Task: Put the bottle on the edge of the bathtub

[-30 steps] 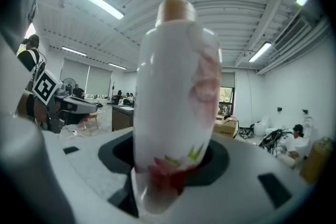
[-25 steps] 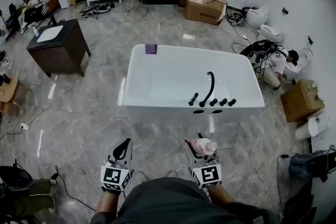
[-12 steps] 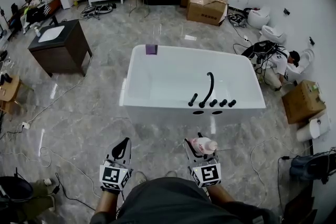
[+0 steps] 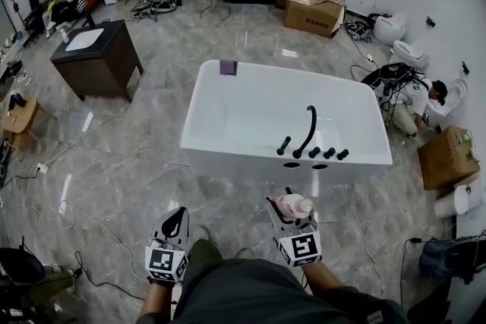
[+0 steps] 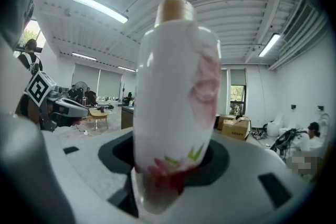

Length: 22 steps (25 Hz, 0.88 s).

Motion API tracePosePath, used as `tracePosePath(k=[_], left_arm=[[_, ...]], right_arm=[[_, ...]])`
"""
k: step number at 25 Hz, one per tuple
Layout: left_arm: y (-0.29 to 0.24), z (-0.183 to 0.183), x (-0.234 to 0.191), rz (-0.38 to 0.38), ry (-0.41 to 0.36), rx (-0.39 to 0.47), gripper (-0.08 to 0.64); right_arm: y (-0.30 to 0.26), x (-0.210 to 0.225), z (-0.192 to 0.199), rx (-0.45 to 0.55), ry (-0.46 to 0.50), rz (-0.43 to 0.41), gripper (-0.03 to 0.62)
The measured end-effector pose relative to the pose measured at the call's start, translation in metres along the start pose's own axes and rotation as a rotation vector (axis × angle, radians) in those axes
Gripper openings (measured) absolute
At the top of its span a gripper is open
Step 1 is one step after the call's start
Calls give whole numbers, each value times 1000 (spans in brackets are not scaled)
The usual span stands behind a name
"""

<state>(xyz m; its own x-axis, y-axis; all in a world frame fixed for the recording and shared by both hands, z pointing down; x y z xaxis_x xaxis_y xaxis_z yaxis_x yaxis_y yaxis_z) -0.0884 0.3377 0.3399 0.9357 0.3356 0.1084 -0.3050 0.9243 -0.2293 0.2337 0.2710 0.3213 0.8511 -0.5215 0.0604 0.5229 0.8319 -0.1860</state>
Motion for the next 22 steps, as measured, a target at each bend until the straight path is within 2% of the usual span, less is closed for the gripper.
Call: tracePosePath(k=[5, 9, 16, 22], left_arm=[[-22, 6, -15, -11, 23, 2, 0], [-61, 5, -38, 27, 15, 18, 0], [-132, -2, -93, 105, -3, 24, 2], [-178, -7, -153, 136, -5, 28, 0]], right_arm=[[-24, 11, -3, -6, 11, -1, 229], [-52, 15, -10, -8, 18, 20, 229], [-115, 23, -23, -18, 17, 83, 229], [-174, 22, -33, -29, 26, 131, 229]])
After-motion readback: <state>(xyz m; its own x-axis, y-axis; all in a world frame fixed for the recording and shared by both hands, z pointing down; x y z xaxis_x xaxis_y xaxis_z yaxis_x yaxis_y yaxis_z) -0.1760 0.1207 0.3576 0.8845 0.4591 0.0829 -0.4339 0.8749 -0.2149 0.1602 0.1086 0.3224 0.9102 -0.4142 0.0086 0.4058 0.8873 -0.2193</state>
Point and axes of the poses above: the fingertips, and each gripper's own axes: y backward along the fingers, x to its right, z out of its underside, the point moved 10 cm from there along y, backward along the fingers, and after that the axes turned 9 degrees about -y, right-handed, at the moved point
